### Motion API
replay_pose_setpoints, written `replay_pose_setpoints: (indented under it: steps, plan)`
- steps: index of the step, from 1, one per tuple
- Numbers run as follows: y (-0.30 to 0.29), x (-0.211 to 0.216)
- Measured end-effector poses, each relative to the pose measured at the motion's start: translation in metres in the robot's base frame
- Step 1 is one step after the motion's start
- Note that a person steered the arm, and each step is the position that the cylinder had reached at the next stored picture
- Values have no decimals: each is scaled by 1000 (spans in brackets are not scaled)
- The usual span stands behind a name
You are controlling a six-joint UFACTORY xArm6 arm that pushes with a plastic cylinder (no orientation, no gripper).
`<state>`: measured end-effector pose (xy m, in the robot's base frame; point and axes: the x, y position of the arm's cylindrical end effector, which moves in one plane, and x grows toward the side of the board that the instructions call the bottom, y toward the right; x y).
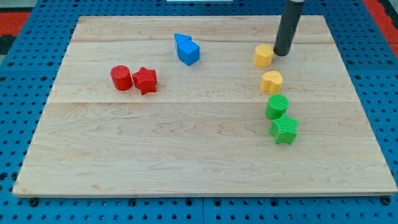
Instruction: Arrange the blue blocks horizontally
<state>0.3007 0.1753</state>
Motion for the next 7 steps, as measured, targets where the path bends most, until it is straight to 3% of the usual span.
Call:
replay_pose_setpoints:
  steps: [2, 3, 7]
  plan:
    - [-65, -60]
    - [-126, -60]
    - [-138, -45]
